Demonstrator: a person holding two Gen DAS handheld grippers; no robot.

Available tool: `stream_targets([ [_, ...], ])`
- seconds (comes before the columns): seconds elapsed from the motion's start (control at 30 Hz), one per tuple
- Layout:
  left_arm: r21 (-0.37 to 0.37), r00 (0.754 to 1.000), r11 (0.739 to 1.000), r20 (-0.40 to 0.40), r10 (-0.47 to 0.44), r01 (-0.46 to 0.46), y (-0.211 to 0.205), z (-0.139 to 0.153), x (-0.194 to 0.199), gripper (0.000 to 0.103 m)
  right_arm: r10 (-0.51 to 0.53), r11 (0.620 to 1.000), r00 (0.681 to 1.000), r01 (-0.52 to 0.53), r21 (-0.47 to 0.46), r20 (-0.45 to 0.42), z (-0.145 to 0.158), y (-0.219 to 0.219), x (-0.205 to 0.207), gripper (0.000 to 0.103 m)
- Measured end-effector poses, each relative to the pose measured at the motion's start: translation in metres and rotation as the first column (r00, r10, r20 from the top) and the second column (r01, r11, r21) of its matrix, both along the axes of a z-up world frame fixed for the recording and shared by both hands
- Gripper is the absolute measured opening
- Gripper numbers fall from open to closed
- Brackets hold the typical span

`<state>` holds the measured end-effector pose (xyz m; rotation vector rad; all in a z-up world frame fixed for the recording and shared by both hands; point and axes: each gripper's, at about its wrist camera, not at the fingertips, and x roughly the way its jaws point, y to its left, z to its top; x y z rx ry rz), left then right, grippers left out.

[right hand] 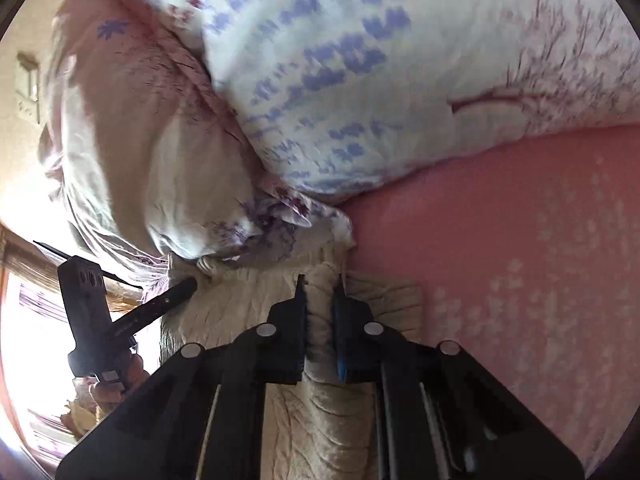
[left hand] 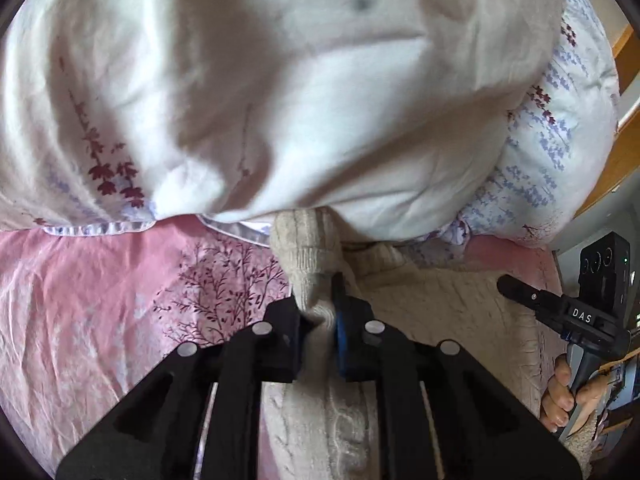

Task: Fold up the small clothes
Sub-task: 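Release the sweater and pull both tools back from it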

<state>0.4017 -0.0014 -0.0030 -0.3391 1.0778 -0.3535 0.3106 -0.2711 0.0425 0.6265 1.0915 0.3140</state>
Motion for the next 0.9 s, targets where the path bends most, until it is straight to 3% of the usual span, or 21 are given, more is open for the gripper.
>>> stream_targets([
  [0.1,-0.052,0.993,0.999,0.118,0.004,0.002,0.010,0.012,-0.012,0.010,-0.044,0.999,0.995,0.043,0.018,0.089,0.016,-0.008,-0.012,0.010],
  [0.13,-0.054,0.992,0.999,0.124,0.012,-0.006,0.014,0.011,-0.013,0.010,-0.062,0.998,0.994,0.062,-0.002,0.088,0.015,-0.010,-0.012,0.010],
  [0.3,0.145,0.995,0.989,0.099,0.003,-0.017,-0.003,-0.012,-0.005,0.013,-0.064,0.987,0.996,0.055,-0.153,-0.055,-0.016,0.004,-0.001,0.011],
  [0.4,0.186,0.995,0.982,0.092,0.023,-0.039,-0.004,-0.008,-0.008,0.026,-0.070,0.978,0.997,0.066,-0.198,-0.015,0.003,0.007,-0.015,0.016],
  [0.53,0.203,0.975,0.974,0.214,0.055,-0.100,0.014,0.031,-0.053,0.036,-0.015,0.976,0.995,0.037,-0.214,0.102,0.044,0.014,-0.072,0.033],
  [0.63,0.179,0.957,0.981,0.290,0.027,-0.082,0.012,0.056,-0.108,0.047,0.080,0.975,0.987,-0.049,-0.215,0.138,0.054,0.031,-0.117,0.034],
  [0.77,0.179,0.955,0.984,0.291,-0.059,0.006,-0.024,0.058,-0.159,0.051,0.166,0.944,0.972,-0.108,-0.313,0.165,0.053,0.055,-0.147,0.034],
  [0.83,0.182,0.957,0.982,0.276,-0.092,0.042,-0.040,0.047,-0.167,0.054,0.186,0.918,0.972,-0.119,-0.378,0.145,0.045,0.069,-0.151,0.034],
  [0.9,0.240,0.965,0.970,0.243,-0.093,0.033,-0.053,0.030,-0.162,0.058,0.186,0.893,0.977,-0.123,-0.432,0.105,0.030,0.078,-0.147,0.034],
])
